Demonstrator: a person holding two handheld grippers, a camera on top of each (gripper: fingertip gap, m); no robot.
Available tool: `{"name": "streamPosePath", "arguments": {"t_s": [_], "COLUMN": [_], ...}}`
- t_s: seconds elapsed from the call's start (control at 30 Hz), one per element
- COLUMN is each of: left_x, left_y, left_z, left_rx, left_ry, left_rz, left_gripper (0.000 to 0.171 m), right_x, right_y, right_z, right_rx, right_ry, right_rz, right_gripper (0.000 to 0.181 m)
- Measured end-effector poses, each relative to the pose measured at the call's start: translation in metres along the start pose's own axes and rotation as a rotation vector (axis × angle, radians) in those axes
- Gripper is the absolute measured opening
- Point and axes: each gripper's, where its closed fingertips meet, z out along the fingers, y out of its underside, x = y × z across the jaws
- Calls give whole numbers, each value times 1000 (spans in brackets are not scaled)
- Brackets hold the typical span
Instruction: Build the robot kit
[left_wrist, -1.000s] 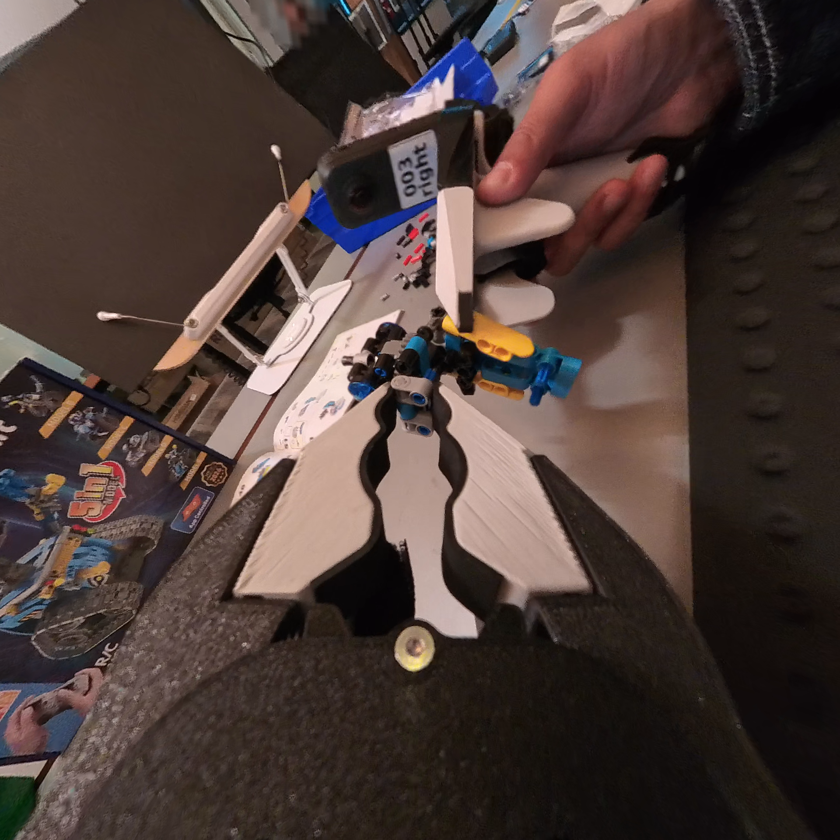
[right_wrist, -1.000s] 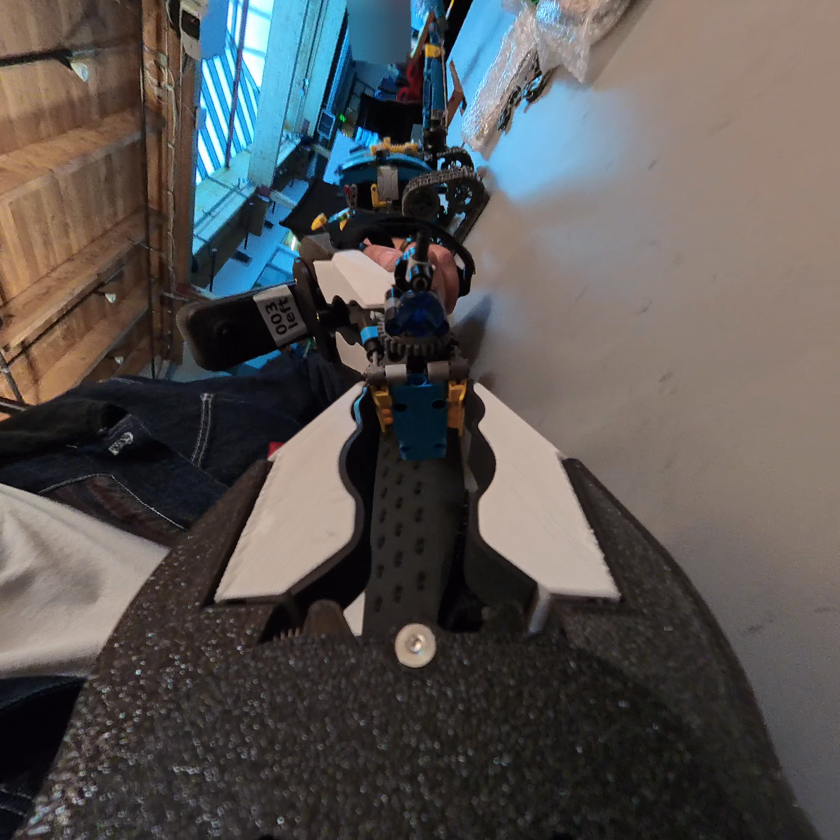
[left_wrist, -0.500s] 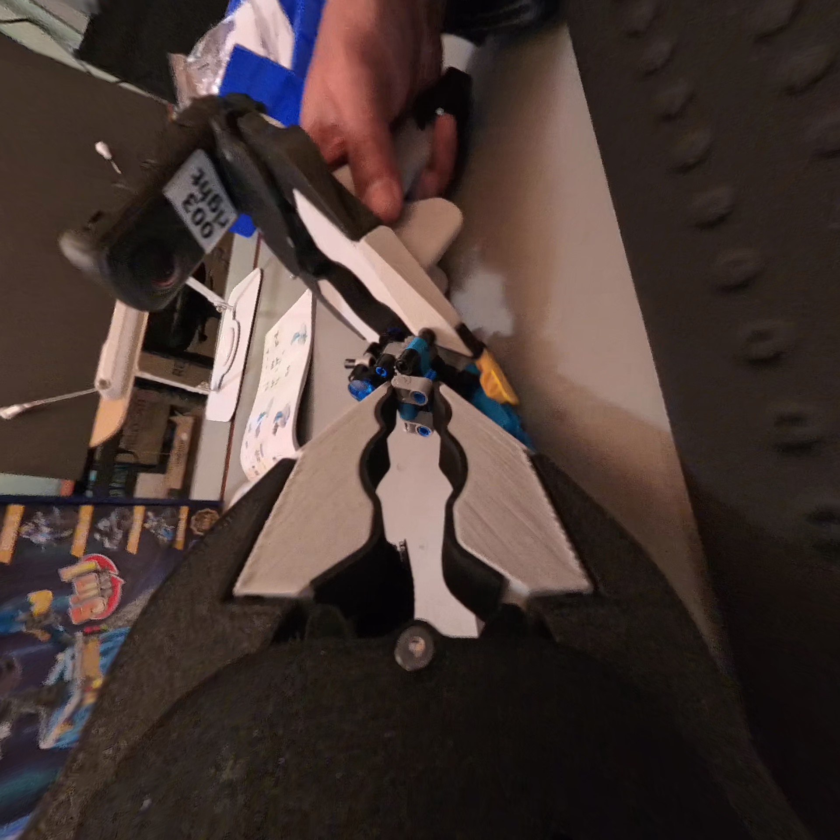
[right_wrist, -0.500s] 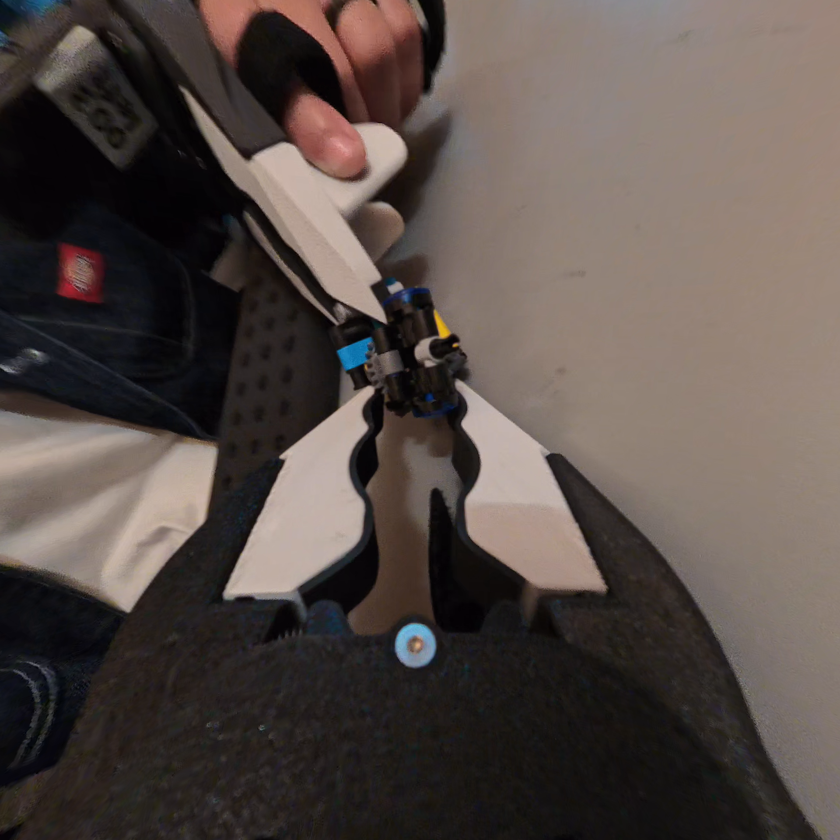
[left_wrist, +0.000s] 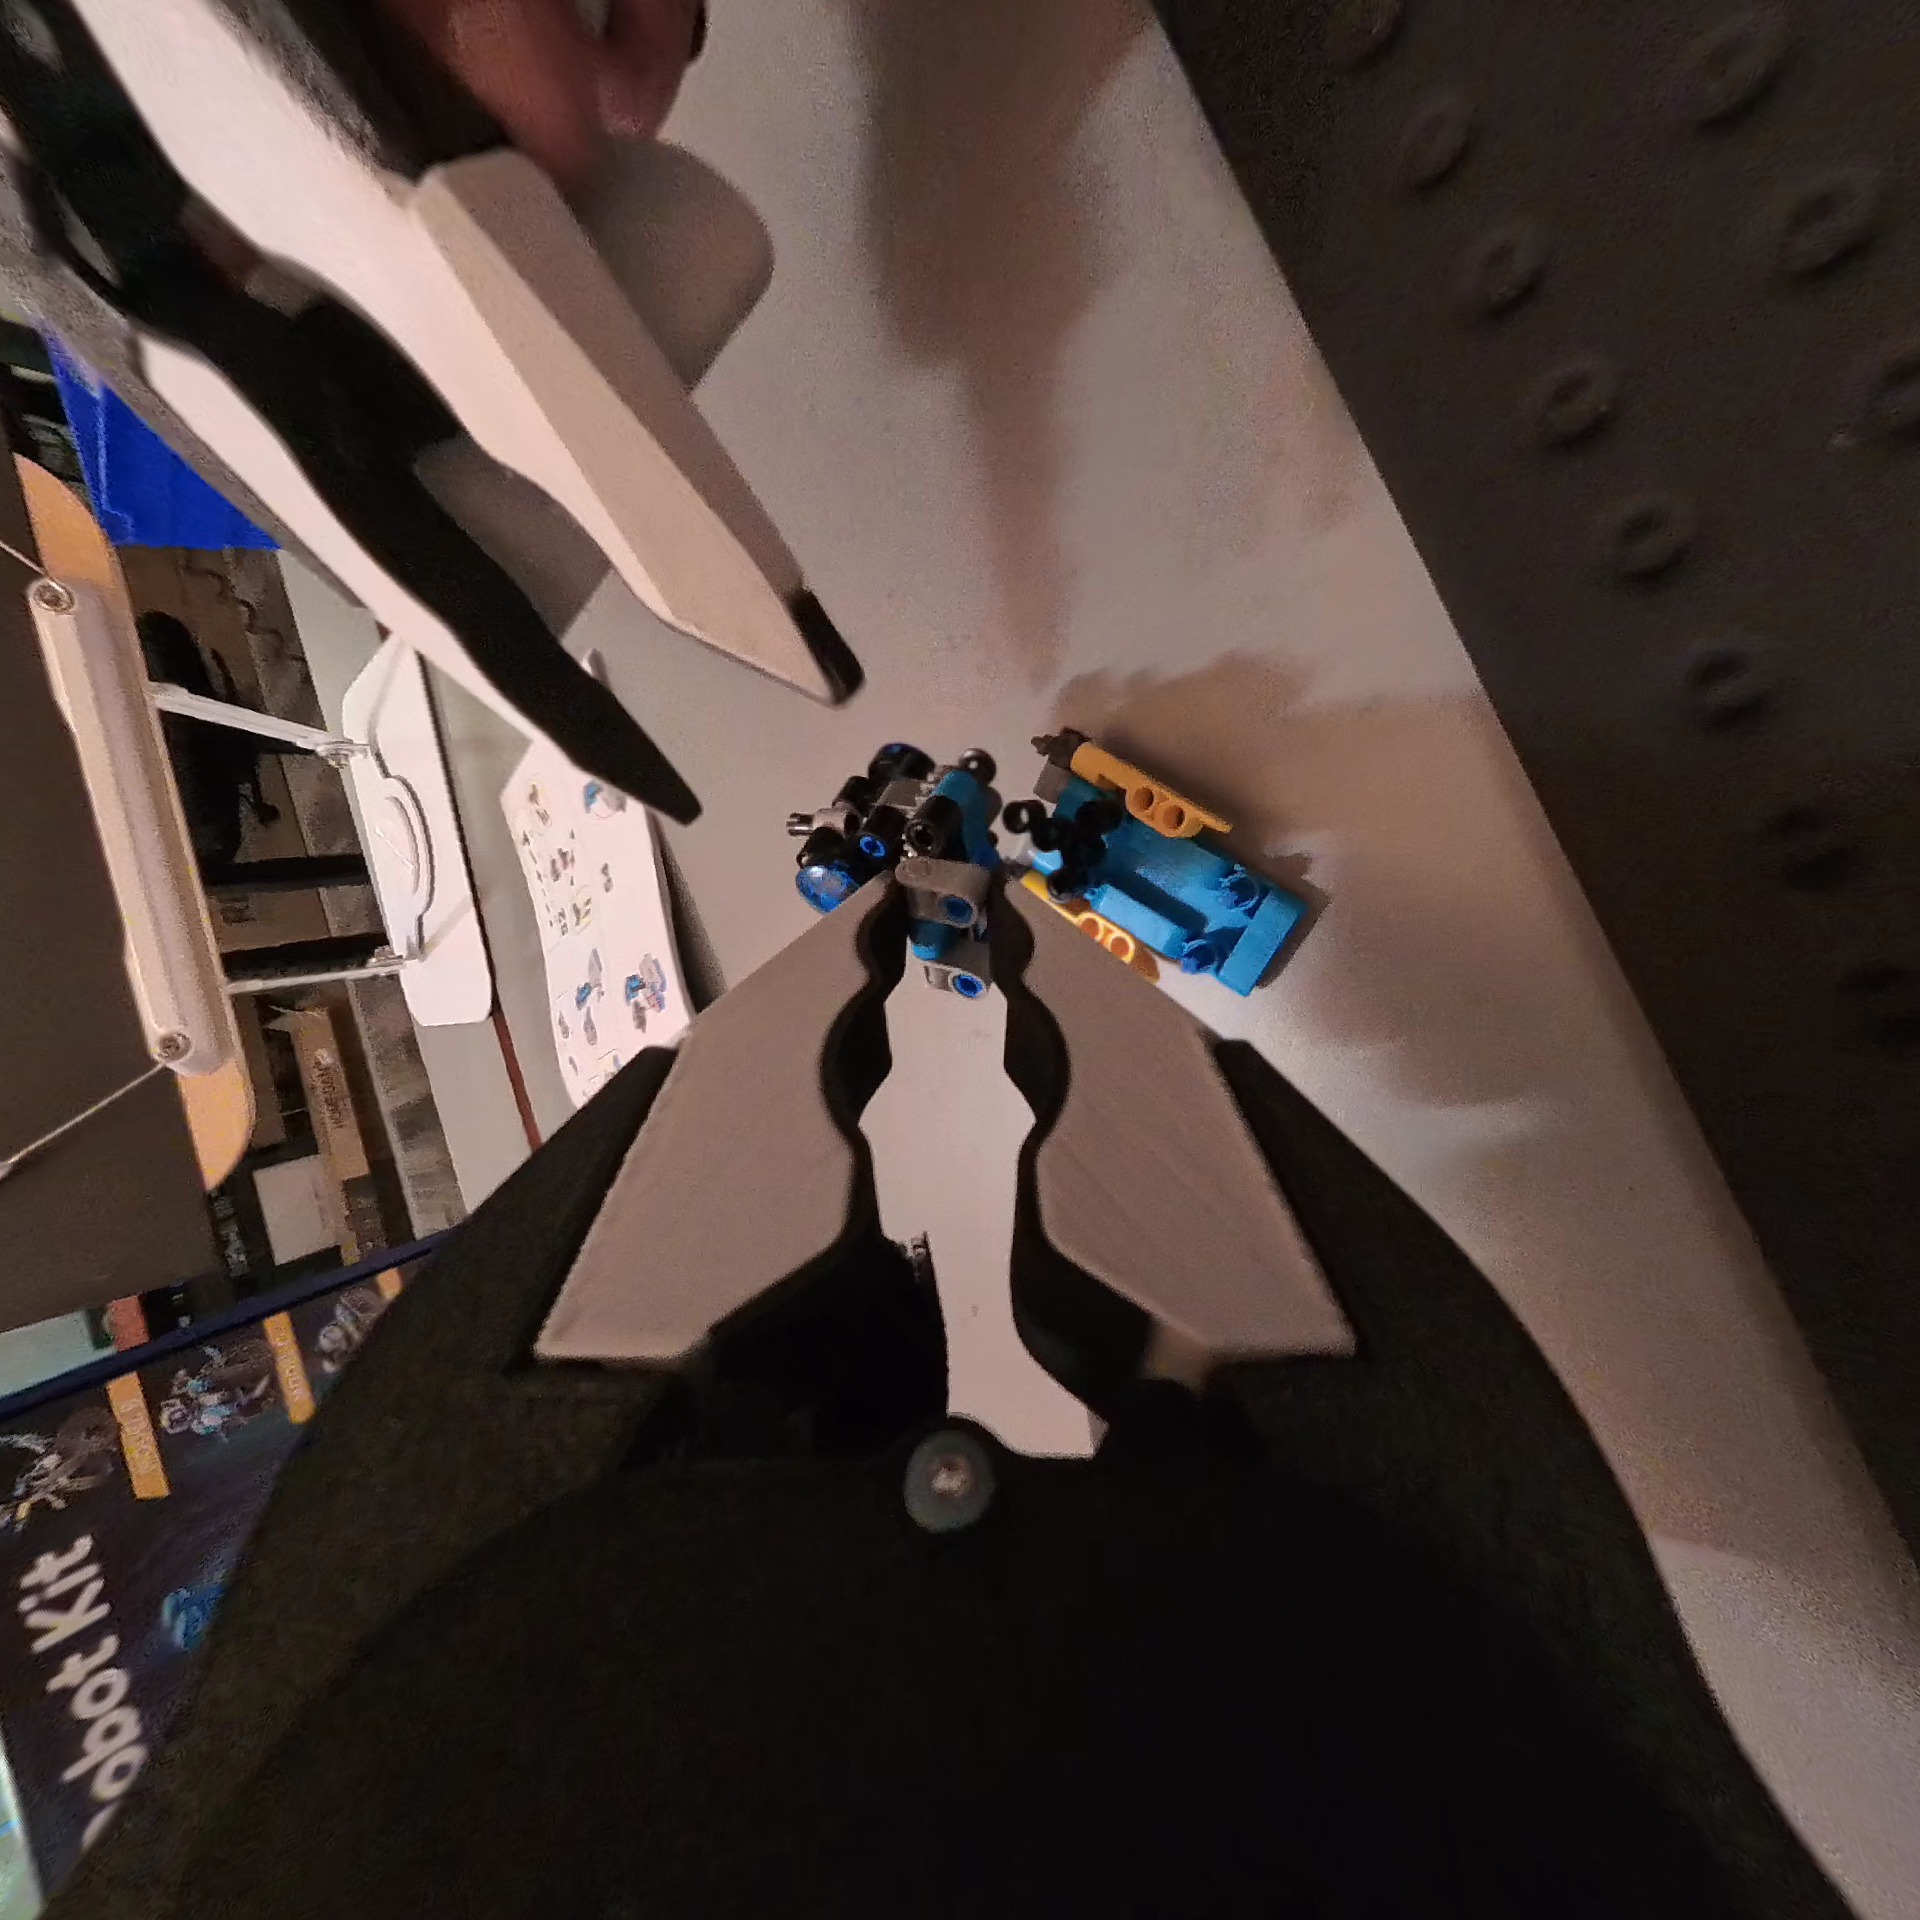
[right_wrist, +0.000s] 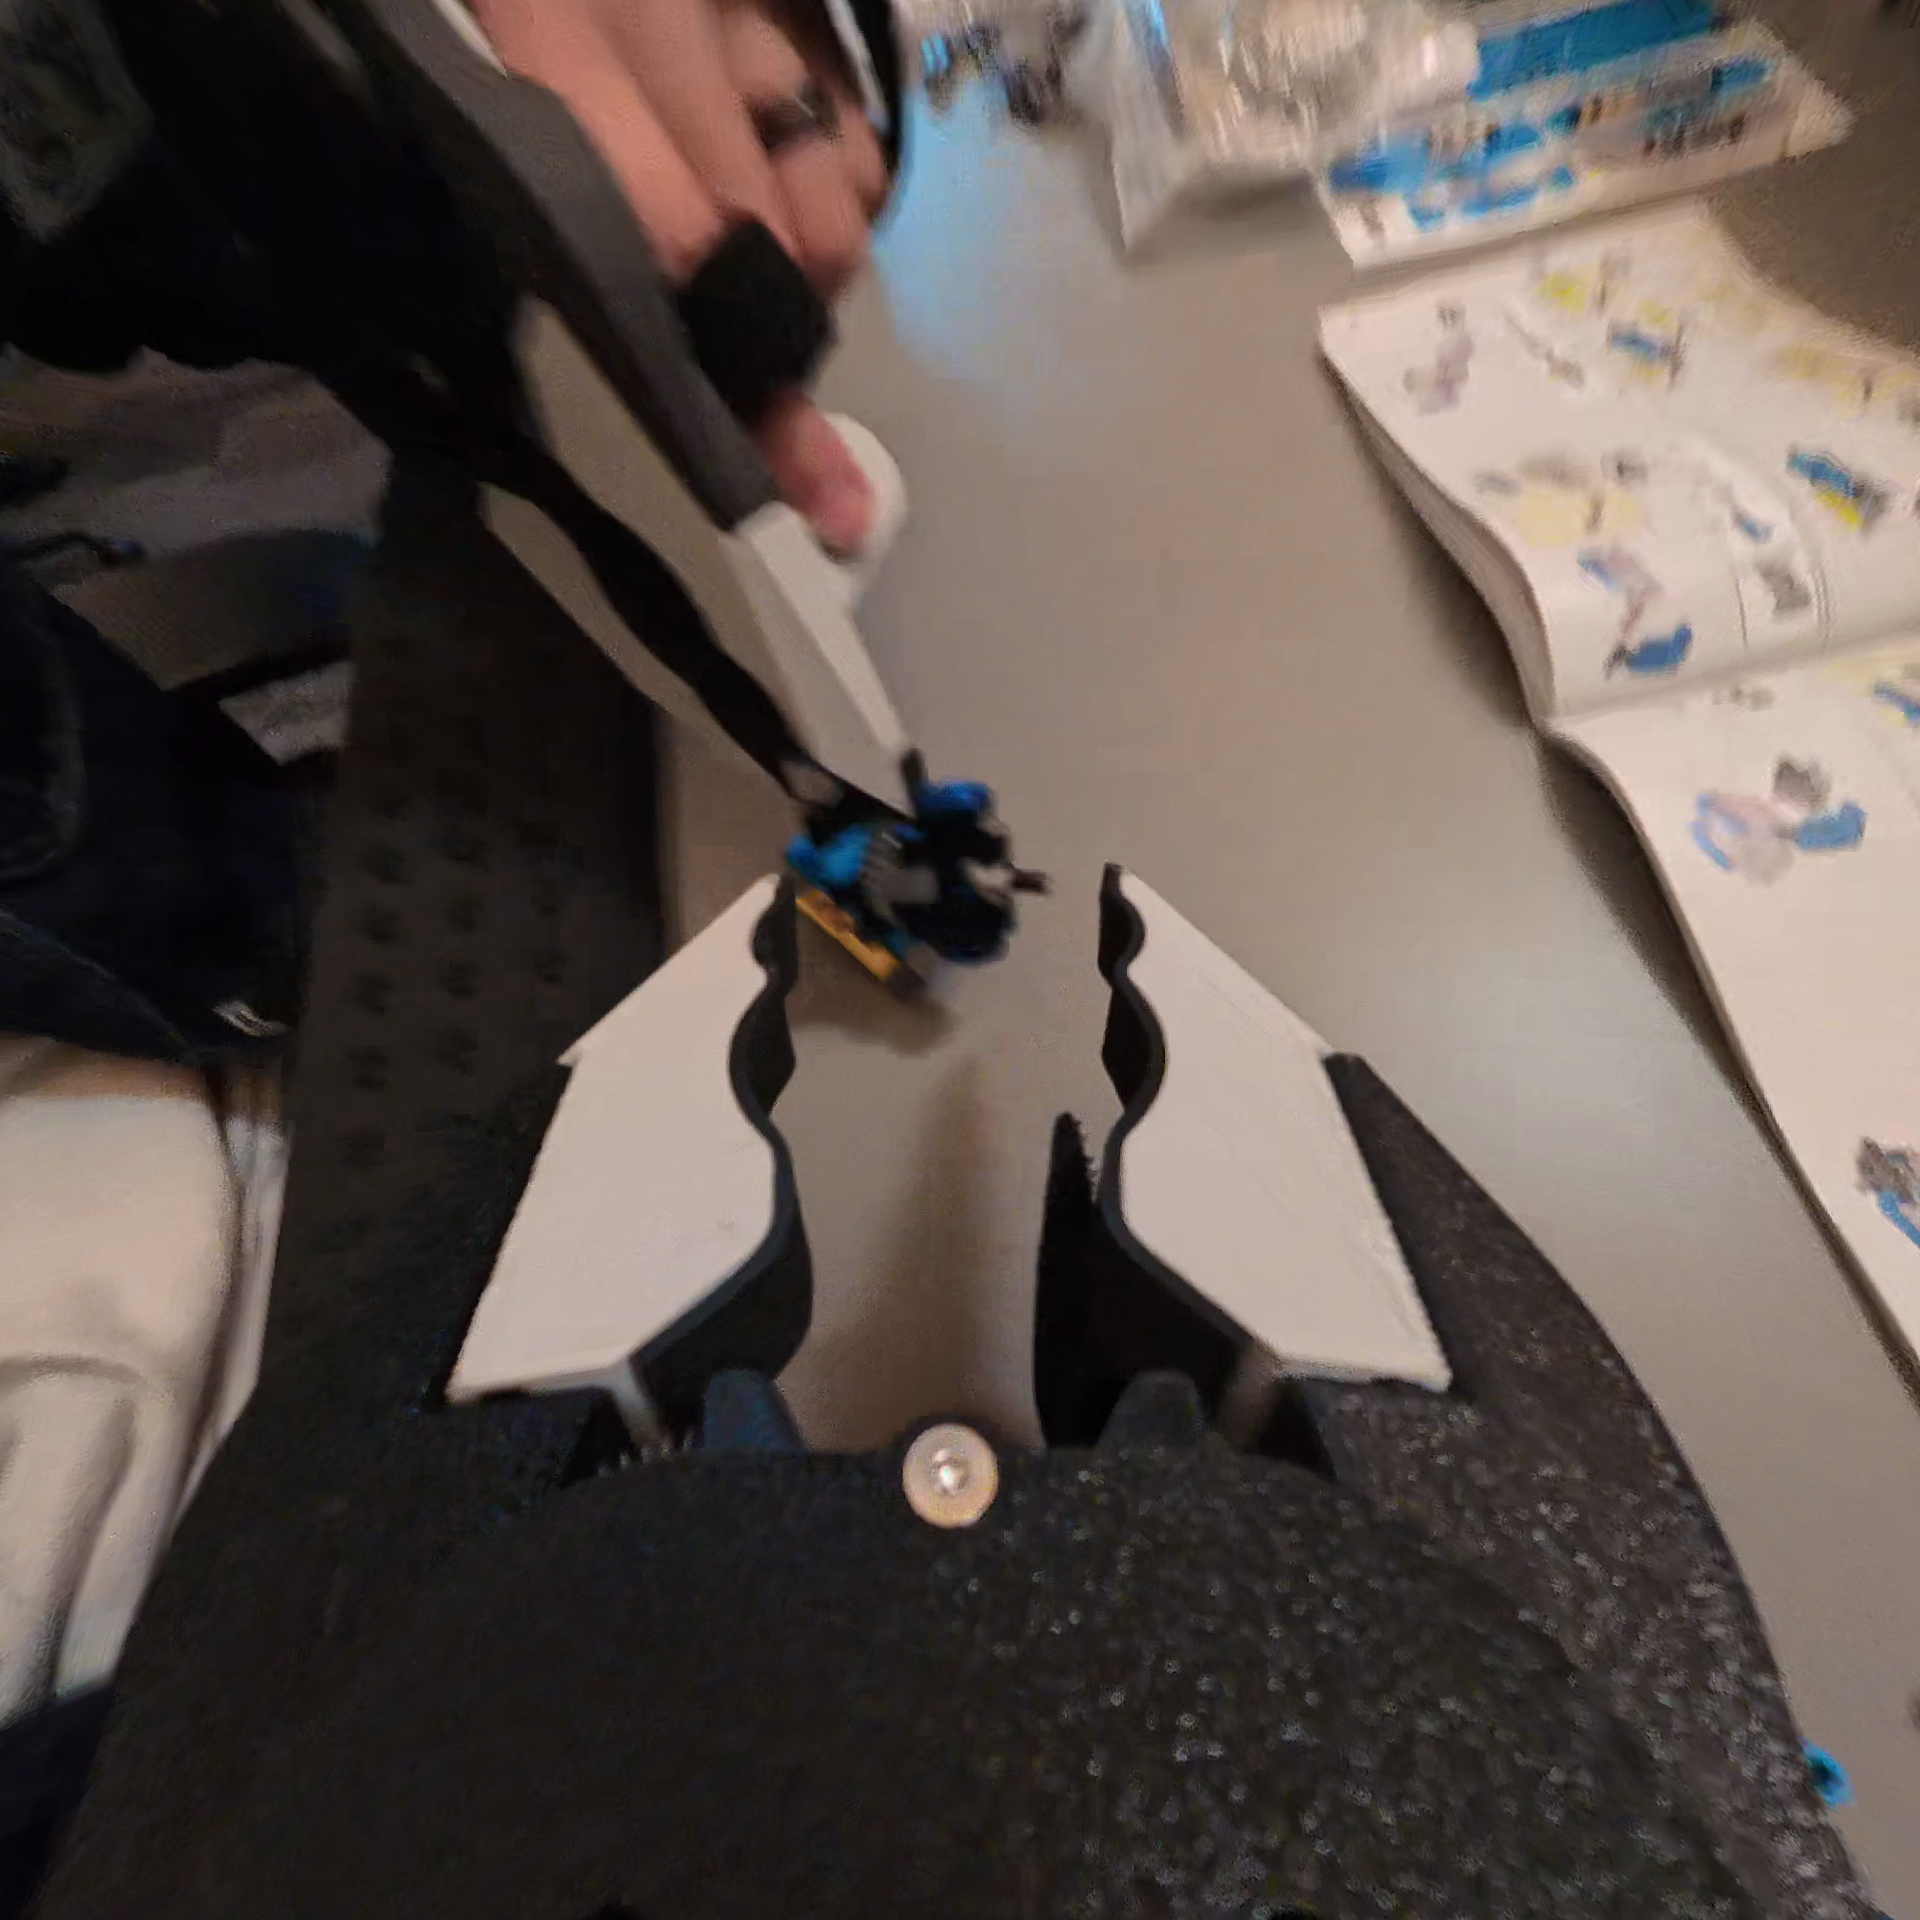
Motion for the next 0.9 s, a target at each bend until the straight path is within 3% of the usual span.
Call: {"name": "streamPosePath", "arguments": {"t_s": [0.1,0.17,0.33,0.43,0.5,0.57,0.7,0.77,0.9], "left_x": [-2,-1,2,-7,-19,-20,20,32,43], "left_y": [0,-3,-10,-6,-2,4,11,11,11], "left_z": [-2,-4,-4,-3,-5,-9,-9,-6,11], "left_rx": [-47,-40,-6,6,48,101,144,145,20], "left_ry": [45,83,128,67,28,80,272,254,158], "left_rz": [-33,-66,-115,-154,-316,-581,-986,-1077,-1048], "left_gripper": [15,15,15,16,27,29,53,56,53], "right_x": [-26,-25,-28,-23,-15,-11,4,4,10], "right_y": [-5,-7,-3,-2,-1,-1,11,10,10], "right_z": [12,15,23,20,15,13,6,6,7], "right_rx": [22,53,37,41,72,120,157,196,200], "right_ry": [124,262,340,359,366,330,324,284,295], "right_rz": [-79,-117,-136,-100,-40,76,248,304,335], "right_gripper": [45,32,18,7,7,7,7,7,7]}}
